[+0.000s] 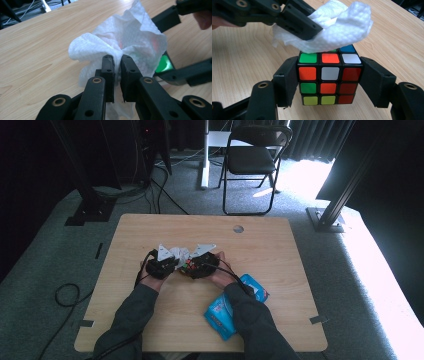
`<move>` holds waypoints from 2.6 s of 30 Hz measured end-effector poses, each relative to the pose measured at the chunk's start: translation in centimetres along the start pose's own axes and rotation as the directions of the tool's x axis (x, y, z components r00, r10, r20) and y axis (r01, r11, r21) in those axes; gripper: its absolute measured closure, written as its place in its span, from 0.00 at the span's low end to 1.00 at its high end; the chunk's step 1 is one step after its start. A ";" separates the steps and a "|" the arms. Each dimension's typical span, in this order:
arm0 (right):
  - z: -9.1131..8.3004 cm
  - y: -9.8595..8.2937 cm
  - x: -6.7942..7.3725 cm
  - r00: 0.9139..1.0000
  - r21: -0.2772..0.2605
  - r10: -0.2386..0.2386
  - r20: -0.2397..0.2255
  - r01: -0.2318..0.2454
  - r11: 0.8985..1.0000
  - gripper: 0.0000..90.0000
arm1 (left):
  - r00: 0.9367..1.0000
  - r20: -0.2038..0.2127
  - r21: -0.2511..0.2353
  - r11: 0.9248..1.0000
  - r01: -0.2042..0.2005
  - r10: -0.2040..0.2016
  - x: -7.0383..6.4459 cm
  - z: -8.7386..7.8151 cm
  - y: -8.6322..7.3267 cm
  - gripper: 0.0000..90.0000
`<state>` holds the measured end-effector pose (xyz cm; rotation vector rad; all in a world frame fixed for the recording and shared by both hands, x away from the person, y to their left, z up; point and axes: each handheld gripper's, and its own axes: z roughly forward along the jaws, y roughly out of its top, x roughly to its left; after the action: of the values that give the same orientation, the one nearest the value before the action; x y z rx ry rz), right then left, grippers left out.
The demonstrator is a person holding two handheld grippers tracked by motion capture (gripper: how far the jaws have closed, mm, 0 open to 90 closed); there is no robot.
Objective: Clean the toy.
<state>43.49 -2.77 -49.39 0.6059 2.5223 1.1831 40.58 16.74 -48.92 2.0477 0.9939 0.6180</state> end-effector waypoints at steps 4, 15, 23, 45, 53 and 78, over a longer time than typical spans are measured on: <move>0.0 0.0 0.1 1.000 -0.001 -0.003 -0.009 0.003 1.000 0.38 | 1.000 -0.002 0.002 1.000 0.005 -0.005 0.0 0.3 0.3 0.92; 0.0 0.0 0.2 0.999 -0.003 -0.019 -0.027 0.019 1.000 0.38 | 1.000 0.017 0.003 1.000 -0.013 0.013 -0.6 0.7 1.2 0.92; 0.0 0.0 0.2 0.999 -0.001 -0.017 -0.027 0.016 1.000 0.38 | 0.996 0.055 -0.021 0.997 -0.071 0.072 -2.2 0.2 1.9 0.92; 0.0 0.0 0.3 0.999 -0.007 -0.020 -0.036 0.019 1.000 0.38 | 1.000 -0.028 0.032 0.999 0.011 -0.010 0.1 0.9 0.7 0.92; -0.1 -0.1 0.0 1.000 -0.016 0.004 -0.027 -0.004 1.000 0.38 | 1.000 -0.026 0.037 0.999 0.008 -0.007 0.3 0.1 -0.2 0.92; -0.4 -0.1 -0.7 0.998 -0.033 0.051 0.022 -0.050 0.998 0.38 | 0.997 0.043 0.044 0.997 -0.070 0.068 -2.8 -0.4 -2.1 0.91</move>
<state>43.85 -3.46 -49.18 0.6748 2.4774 1.2254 37.79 15.50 -50.68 2.1340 0.9236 0.5909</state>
